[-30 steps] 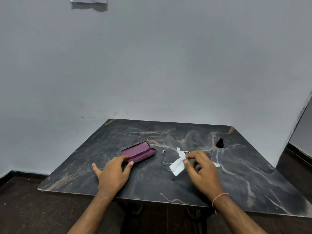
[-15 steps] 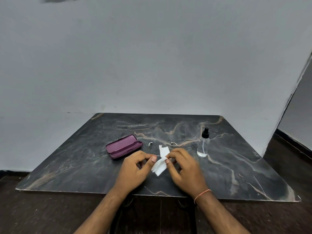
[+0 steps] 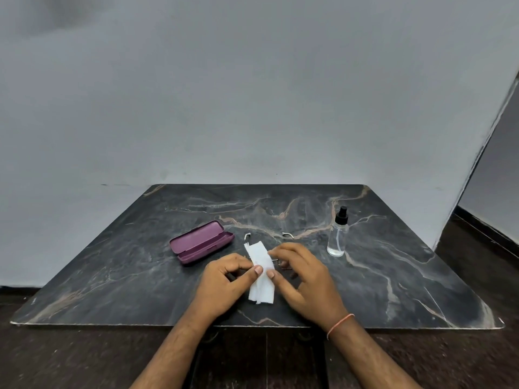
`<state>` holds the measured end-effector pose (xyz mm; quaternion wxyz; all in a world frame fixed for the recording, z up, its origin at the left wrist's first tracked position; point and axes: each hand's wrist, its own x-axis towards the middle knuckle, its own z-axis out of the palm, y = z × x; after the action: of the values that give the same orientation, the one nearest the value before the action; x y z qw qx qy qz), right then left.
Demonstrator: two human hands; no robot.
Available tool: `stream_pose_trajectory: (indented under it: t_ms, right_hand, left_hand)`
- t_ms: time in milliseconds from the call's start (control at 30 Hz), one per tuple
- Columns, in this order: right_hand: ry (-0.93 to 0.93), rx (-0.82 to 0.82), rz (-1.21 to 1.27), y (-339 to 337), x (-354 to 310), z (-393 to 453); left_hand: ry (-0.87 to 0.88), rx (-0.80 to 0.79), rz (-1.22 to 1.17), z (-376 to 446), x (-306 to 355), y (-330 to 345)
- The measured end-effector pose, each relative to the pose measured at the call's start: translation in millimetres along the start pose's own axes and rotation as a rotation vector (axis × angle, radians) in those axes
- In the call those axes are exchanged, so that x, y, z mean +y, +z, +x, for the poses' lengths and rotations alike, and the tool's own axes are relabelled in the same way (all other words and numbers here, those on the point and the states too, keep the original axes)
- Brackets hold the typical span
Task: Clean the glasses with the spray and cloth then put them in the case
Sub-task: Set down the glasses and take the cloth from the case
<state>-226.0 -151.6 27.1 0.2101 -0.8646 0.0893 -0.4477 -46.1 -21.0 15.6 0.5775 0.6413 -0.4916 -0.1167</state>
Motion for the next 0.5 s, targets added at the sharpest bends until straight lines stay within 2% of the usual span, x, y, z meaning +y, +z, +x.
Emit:
stream_pose_trajectory:
  t_ms: [267, 400, 500]
  right_hand:
    - [0.386, -0.036, 0.377, 1.4, 5.6, 4.0]
    - [0.494, -0.100, 0.592, 4.1, 6.0, 4.6]
    - [0.509, -0.100, 0.648, 7.5, 4.7, 3.7]
  left_hand:
    - [-0.039, 0.022, -0.100, 3.4, -2.0, -2.2]
    - [-0.047, -0.044, -0.129, 3.5, -1.9, -3.3]
    - [-0.043, -0.091, -0.104, 3.5, -0.2, -4.0]
